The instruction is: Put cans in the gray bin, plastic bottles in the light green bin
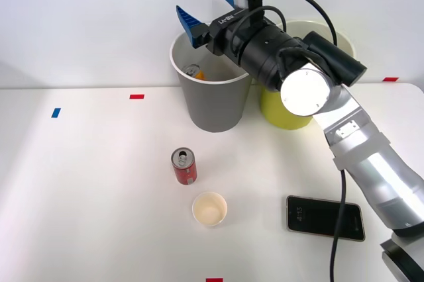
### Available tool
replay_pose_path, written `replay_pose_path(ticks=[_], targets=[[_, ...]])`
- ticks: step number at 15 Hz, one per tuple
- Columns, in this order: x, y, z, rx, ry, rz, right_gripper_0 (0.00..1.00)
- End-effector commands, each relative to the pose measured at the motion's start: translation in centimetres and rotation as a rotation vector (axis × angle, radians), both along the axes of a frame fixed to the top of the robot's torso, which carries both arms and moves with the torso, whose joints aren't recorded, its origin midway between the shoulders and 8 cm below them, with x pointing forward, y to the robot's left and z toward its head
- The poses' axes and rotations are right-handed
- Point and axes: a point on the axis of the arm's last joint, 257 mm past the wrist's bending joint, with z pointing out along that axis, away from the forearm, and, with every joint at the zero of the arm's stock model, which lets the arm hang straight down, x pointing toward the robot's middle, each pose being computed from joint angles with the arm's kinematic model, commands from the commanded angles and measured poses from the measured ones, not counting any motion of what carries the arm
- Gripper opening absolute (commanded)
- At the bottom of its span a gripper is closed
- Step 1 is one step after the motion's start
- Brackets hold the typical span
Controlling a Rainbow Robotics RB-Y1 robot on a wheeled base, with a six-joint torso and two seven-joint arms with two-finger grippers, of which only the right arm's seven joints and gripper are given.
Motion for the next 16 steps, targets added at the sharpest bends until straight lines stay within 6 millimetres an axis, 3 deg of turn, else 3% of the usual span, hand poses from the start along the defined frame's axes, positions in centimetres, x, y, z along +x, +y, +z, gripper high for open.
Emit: replay_pose_path(ticks=[1,7,13,16], targets=[[-4.4,-3.1,-1.1,0.060,0.006,0.026,1.00],[-11.0,-10.1,-3.9,0.146,0.026,-0.049,1.00],[-15.1,-17.5,-9.0,0.194,0.018,-0.293,1.00],[-16.5,-19.5,-11.3,0.252,0.057,-0.373,1.00]])
